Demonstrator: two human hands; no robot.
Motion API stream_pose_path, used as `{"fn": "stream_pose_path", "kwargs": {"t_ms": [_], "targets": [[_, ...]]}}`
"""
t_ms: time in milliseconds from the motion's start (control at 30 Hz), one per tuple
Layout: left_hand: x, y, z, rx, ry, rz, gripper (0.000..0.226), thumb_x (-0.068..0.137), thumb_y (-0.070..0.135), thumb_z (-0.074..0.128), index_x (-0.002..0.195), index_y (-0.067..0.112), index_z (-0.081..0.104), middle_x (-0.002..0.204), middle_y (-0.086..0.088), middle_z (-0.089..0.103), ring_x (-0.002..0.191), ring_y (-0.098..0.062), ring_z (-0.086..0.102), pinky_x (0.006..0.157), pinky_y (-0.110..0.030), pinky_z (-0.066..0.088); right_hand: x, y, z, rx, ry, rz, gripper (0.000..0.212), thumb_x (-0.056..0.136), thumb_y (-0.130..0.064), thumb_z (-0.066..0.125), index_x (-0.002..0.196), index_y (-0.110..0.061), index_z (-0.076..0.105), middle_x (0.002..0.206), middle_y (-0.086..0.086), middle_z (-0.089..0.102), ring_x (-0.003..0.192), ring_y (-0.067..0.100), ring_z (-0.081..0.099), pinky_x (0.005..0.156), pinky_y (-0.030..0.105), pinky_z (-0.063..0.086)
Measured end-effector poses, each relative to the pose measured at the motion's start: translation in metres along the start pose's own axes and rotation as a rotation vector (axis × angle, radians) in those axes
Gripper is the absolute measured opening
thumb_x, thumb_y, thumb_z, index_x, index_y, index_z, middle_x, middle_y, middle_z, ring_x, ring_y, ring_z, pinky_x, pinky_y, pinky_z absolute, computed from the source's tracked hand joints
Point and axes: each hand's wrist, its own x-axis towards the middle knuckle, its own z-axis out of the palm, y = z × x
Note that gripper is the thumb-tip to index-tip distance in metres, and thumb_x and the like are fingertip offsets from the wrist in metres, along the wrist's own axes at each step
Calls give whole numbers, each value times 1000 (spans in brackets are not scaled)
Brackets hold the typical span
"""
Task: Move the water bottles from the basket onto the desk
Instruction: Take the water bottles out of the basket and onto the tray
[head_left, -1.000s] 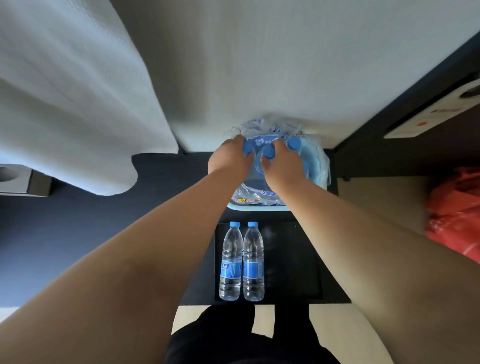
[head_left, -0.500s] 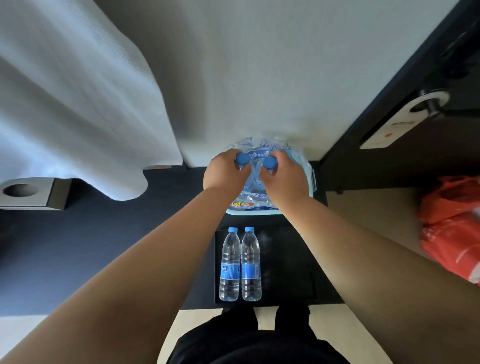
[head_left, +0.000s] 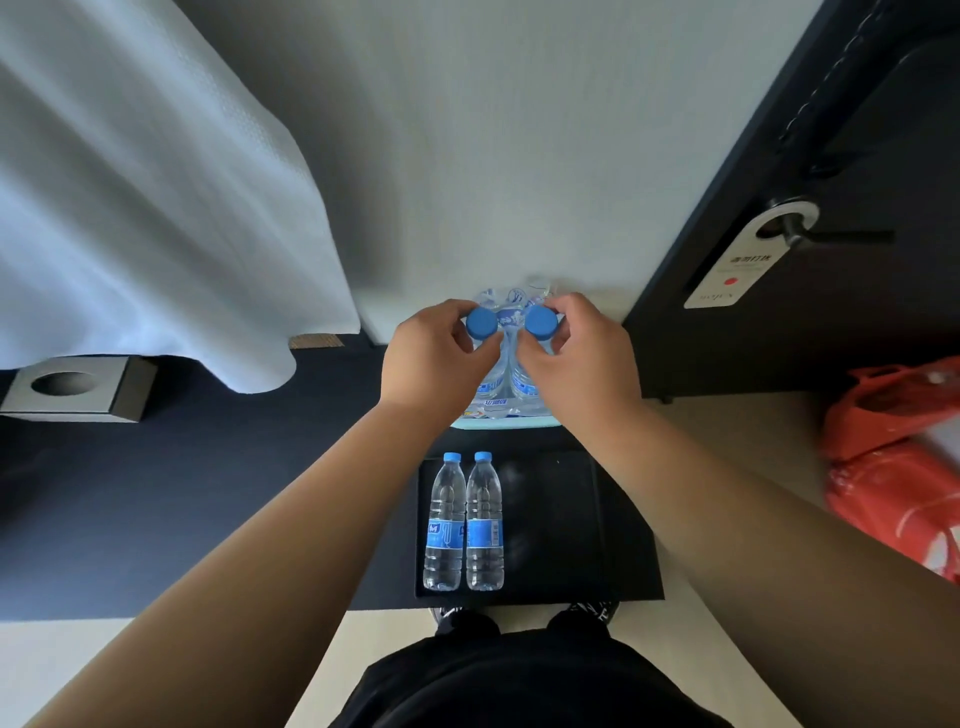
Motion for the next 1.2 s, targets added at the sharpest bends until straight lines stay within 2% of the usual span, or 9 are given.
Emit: {"fn": "stream_pose_path", "kwargs": {"t_ms": [200,367,467,633,800,900,967,1133,1200], "targets": [[-28,11,-5,16,15,62,14,80,42,74,92,36,70,66,8,60,65,-13,59,55,-24,48,-28,7,-16,1,-56,-11,30,89,-35,80,108,-15,67,74,-9,65,64,17,63,62,43,58],[-46,5,8,20,-9,17,13,79,43,72,88,35,69,61,9,57,59,-11,56,53,-24,47,-48,19,-16,-28,-84,10,27,87,-36,81,100,-18,66,62,-11,56,57,14,57,52,31,47],[-56,-9,22,31,-97,-50,15,79,44,73,89,33,70,60,9,57,56,-8,53,54,-23,45,-58,34,-8,-71,-156,37,24,88,-38,79,98,-20,66,63,-8,58,57,16,59,53,37,52],[-80,-41,51,3,-257,-194,14,81,41,74,92,33,71,62,10,60,58,-5,55,57,-24,49,-74,71,9,-127,-276,114,20,87,-36,79,96,-22,68,69,-9,65,62,12,64,58,40,57],[-95,-67,81,20,-396,-324,11,82,41,72,84,33,66,67,12,61,59,-3,55,57,-21,40,-87,105,28,-161,-404,202,15,86,-31,77,93,-21,69,74,-8,69,68,11,66,62,39,58],[-95,-79,101,64,-476,-360,13,84,42,71,82,31,64,69,10,62,61,-6,57,55,-23,41,-91,125,40,-166,-444,298,12,85,-30,76,91,-25,67,71,-8,68,66,9,66,60,37,58],[-95,-87,115,106,-549,-392,14,86,43,70,85,30,64,72,8,64,65,-12,62,57,-27,48,-95,138,49,-170,-487,336,10,85,-28,75,89,-22,68,71,-6,68,67,13,67,62,40,60],[-93,-110,147,183,-627,-459,23,93,45,66,94,22,64,79,1,66,69,-16,64,57,-29,49,-88,161,70,-157,-524,430,10,85,-29,77,90,-22,71,73,-9,69,68,8,66,58,25,50],[-89,-119,156,242,-683,-454,29,94,47,64,94,18,64,82,-2,67,71,-19,64,60,-32,51,-81,169,77,-146,-555,469,10,86,-30,77,86,-22,73,70,-7,70,67,10,67,55,27,48]]}}
